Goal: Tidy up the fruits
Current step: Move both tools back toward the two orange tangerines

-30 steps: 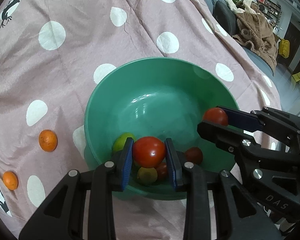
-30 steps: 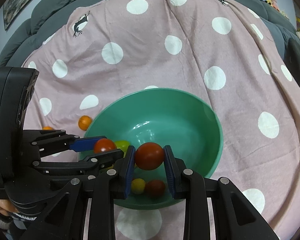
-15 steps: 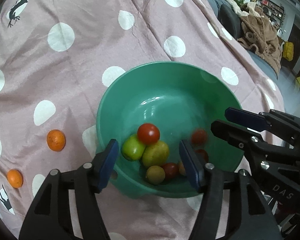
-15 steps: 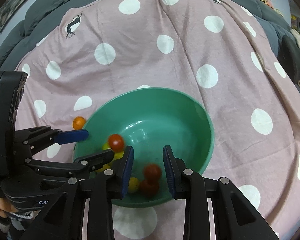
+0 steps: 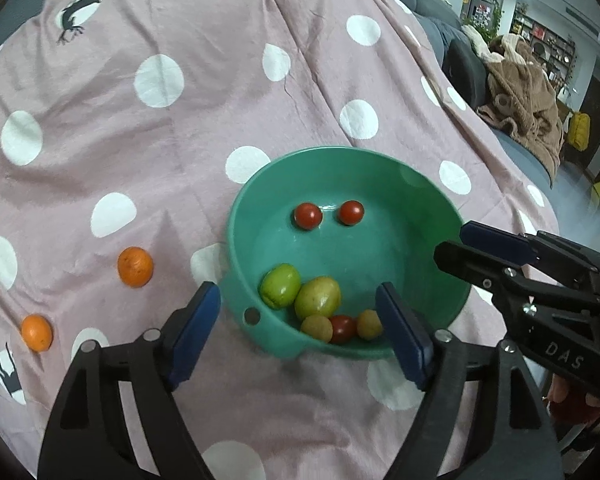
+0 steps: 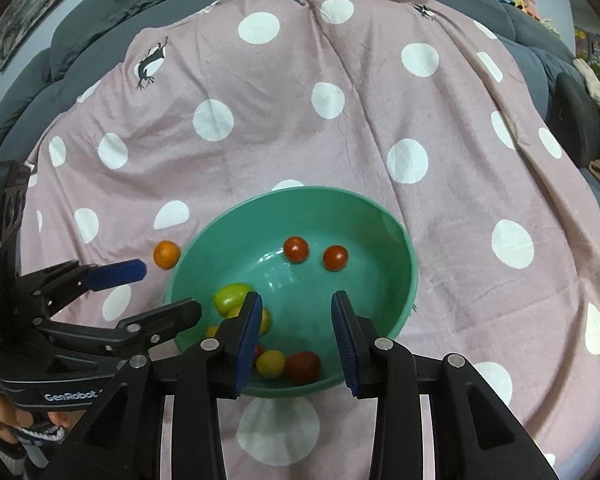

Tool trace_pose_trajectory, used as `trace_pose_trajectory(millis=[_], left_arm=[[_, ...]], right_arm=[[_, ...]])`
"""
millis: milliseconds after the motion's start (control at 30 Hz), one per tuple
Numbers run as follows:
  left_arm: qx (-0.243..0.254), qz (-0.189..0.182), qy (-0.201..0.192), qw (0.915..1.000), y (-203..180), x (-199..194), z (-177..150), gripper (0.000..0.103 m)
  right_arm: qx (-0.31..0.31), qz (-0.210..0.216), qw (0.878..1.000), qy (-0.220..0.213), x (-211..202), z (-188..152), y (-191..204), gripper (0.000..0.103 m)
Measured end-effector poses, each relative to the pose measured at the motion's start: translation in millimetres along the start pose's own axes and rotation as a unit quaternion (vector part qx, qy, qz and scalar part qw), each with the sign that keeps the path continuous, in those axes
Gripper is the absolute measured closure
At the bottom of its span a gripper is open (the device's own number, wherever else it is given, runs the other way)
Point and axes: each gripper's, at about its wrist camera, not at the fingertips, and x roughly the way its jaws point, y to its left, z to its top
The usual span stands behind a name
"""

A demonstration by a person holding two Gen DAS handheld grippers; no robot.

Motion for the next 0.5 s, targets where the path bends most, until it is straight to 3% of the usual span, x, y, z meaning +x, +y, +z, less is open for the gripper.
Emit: trace_pose_trajectory(millis=[167, 267, 500], left_arm=[[-0.019, 0.004, 0.002, 0.9998, 6.9, -14.0, -14.2, 0.016], [-0.037, 0.013, 0.005, 0.9992, 13.5, -22.3, -27.6, 0.004], [-0.066, 0.018, 0.012, 0.9976, 25.8, -49.2, -63.0, 0.004]], right_arm=[[0.008, 0.002, 1.0, -0.003, -10.3, -2.7, 3.7, 0.059], [0.012, 0.004, 1.0, -0.004, -16.9, -6.0, 6.5, 0.058], [0.009, 0.025, 1.0, -0.006, -36.5, -18.1, 21.6, 0.055]])
